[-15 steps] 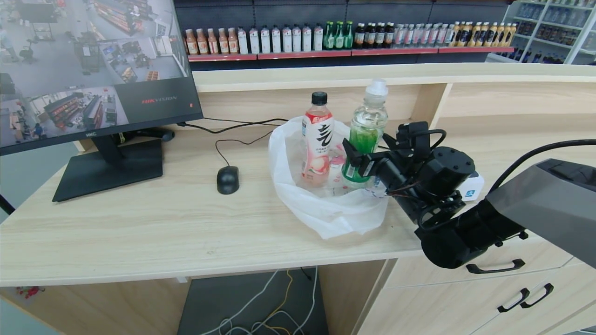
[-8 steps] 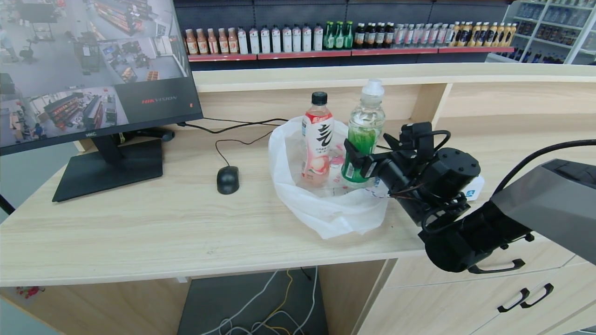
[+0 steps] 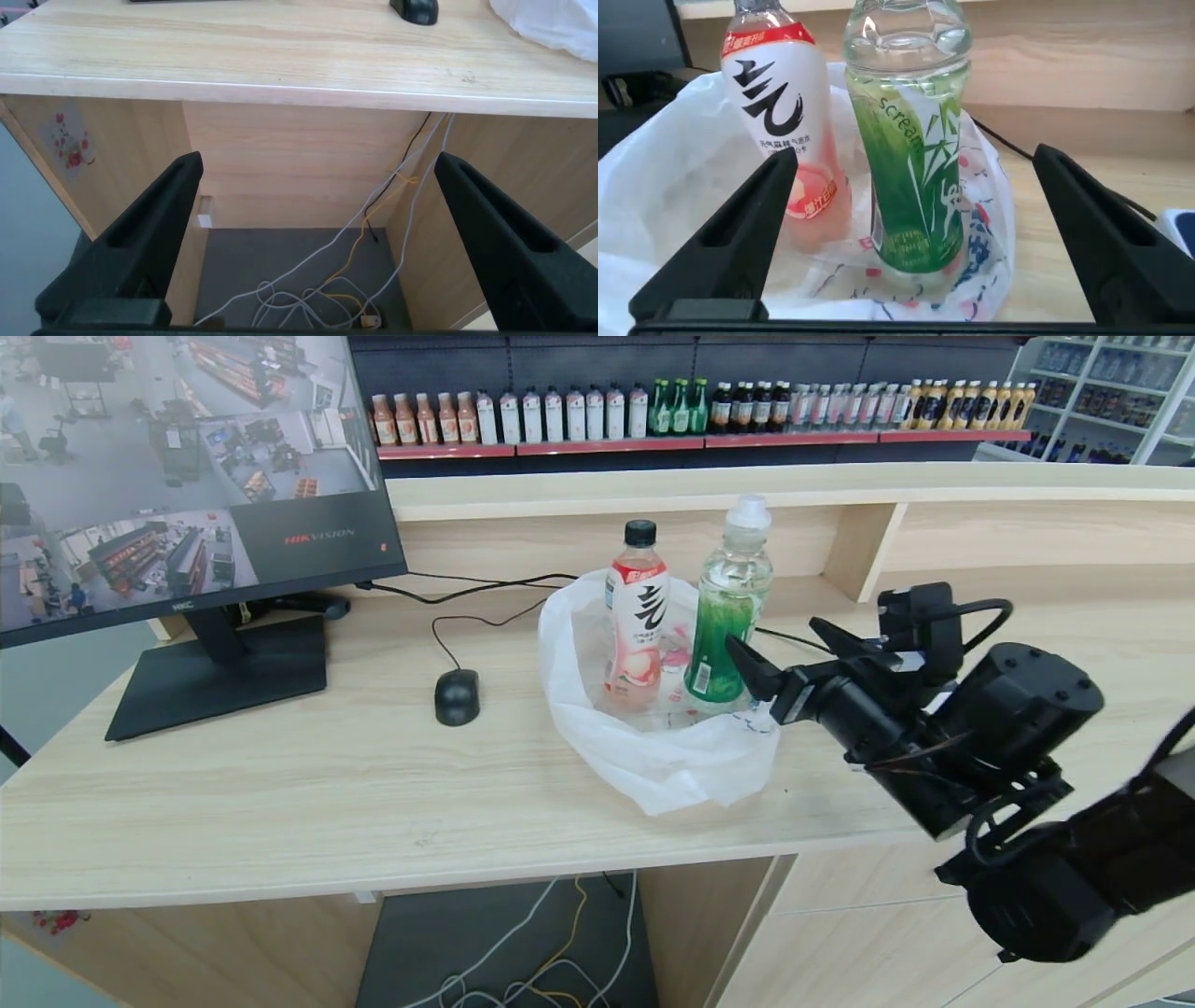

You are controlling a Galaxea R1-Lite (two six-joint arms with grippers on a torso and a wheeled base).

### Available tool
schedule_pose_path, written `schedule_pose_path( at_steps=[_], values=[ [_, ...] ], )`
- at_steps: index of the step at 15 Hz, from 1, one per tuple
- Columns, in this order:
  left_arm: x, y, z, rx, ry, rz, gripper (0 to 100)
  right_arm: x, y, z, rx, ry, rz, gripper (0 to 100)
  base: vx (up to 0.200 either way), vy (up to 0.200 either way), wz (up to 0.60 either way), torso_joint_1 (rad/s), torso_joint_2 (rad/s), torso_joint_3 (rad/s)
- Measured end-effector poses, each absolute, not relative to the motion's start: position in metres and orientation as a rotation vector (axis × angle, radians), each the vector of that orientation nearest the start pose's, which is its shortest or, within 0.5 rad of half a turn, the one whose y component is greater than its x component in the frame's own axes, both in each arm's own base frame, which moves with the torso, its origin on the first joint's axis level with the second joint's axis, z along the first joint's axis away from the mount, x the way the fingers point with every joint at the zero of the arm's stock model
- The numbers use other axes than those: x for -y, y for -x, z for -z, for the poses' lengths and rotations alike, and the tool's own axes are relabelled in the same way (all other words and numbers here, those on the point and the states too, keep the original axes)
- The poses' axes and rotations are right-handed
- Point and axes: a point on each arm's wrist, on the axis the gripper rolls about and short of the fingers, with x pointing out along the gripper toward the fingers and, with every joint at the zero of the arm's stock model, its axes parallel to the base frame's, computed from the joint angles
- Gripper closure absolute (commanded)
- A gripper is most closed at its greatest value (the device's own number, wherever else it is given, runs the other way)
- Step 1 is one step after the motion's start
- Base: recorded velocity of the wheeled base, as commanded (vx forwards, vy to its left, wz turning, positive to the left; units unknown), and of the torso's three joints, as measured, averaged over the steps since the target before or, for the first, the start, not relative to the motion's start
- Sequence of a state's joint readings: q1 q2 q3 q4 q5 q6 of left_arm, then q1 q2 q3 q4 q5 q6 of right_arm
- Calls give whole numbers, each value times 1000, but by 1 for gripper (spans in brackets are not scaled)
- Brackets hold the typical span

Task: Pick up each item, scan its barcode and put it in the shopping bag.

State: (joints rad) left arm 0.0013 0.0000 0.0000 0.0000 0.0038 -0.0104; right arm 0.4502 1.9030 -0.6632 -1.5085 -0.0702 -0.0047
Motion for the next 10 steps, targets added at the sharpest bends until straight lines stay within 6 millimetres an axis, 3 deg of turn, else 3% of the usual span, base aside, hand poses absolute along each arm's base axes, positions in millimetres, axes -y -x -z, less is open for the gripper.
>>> schedule_pose_path(
  at_steps=[3, 8, 10],
  values=[
    [0, 23, -75, 0, 10, -5, 0, -117, -246, -171, 215, -54, -373, 0, 0, 0, 0, 0, 0, 0],
    [0, 23, -75, 0, 10, -6, 0, -70, -157, -149, 100, -22, -340, 0, 0, 0, 0, 0, 0, 0],
    [0, 23, -75, 0, 10, -5, 0, -58, -134, -152, 98, -16, -318, 0, 0, 0, 0, 0, 0, 0]
  ],
)
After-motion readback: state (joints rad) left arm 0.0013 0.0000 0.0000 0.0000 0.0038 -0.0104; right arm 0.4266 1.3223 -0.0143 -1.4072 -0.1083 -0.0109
